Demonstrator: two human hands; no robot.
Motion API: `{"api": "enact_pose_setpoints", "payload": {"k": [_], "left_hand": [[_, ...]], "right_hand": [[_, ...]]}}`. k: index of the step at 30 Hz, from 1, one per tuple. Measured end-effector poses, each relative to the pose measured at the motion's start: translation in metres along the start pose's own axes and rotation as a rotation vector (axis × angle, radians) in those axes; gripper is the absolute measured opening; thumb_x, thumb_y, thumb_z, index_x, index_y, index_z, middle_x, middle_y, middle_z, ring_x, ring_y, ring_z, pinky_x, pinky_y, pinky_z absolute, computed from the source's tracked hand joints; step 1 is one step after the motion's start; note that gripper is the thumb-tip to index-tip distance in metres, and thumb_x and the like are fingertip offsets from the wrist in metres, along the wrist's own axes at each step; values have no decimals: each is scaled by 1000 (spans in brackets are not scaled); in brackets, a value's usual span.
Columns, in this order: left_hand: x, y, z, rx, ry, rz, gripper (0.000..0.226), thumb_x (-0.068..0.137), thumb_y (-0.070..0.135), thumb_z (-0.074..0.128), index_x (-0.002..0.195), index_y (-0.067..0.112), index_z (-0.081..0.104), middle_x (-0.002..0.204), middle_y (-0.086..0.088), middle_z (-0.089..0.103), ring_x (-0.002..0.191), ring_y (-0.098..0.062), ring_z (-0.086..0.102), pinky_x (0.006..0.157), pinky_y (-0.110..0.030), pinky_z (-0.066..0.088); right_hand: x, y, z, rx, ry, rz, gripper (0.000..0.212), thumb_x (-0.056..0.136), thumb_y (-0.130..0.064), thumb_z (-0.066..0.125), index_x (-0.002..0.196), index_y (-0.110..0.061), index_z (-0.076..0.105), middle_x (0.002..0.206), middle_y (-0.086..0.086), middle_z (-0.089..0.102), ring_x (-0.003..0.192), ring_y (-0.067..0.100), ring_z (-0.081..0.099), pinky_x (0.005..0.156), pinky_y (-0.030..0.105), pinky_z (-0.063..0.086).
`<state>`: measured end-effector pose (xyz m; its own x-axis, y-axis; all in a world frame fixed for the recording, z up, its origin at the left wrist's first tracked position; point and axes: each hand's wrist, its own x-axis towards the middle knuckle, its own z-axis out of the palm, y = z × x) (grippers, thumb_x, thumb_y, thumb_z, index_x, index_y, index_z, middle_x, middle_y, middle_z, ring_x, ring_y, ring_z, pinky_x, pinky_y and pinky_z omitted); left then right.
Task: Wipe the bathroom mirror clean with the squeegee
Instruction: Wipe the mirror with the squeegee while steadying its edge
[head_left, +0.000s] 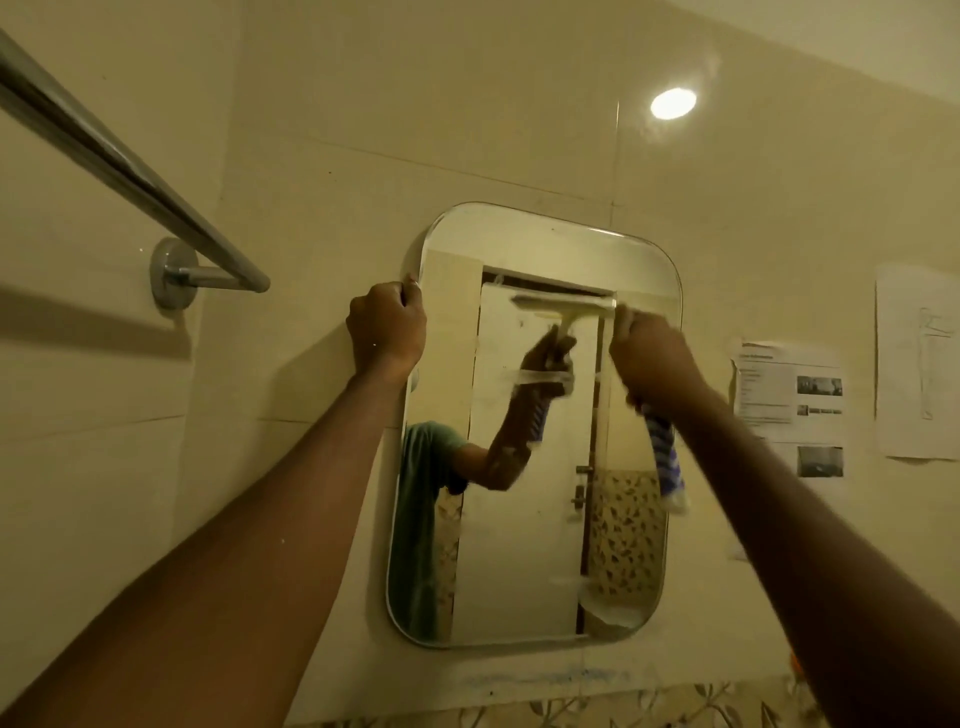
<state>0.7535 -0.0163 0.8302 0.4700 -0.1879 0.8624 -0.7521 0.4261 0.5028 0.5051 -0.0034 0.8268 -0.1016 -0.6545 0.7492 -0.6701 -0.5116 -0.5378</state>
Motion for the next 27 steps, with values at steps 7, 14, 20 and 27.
{"api": "enact_pose_setpoints", "payload": {"k": [7, 14, 20, 27], "left_hand": [[-3, 4, -4, 35, -30, -31, 47, 101, 31, 36, 75, 1, 61, 74, -16, 64, 65, -23, 48, 60, -32, 29], [-5, 5, -9, 40, -67, -14, 46, 101, 35, 36, 71, 6, 55, 66, -6, 52, 52, -14, 41, 46, -24, 22], [-8, 3, -11, 89, -74, -8, 44, 102, 37, 35, 70, 11, 50, 58, 1, 45, 50, -4, 35, 46, -18, 19], [-17, -1, -13, 106, -80, -11, 45, 101, 40, 35, 71, 12, 52, 61, -1, 49, 49, -4, 35, 46, -18, 19]], "right_hand": [[-65, 35, 19, -31, -79, 45, 53, 105, -38, 28, 69, -9, 55, 55, 4, 51, 41, 14, 49, 44, 27, 42], [25, -41, -12, 16, 71, -33, 48, 103, -43, 29, 73, -12, 51, 60, 5, 55, 42, 16, 54, 45, 27, 48], [-45, 16, 38, 44, -6, 7, 54, 105, -41, 25, 75, -9, 57, 54, 1, 52, 32, 3, 46, 34, 15, 35], [-123, 58, 62, 21, -53, 82, 52, 105, -36, 28, 71, -10, 57, 56, 3, 57, 38, 10, 50, 38, 21, 40]]}}
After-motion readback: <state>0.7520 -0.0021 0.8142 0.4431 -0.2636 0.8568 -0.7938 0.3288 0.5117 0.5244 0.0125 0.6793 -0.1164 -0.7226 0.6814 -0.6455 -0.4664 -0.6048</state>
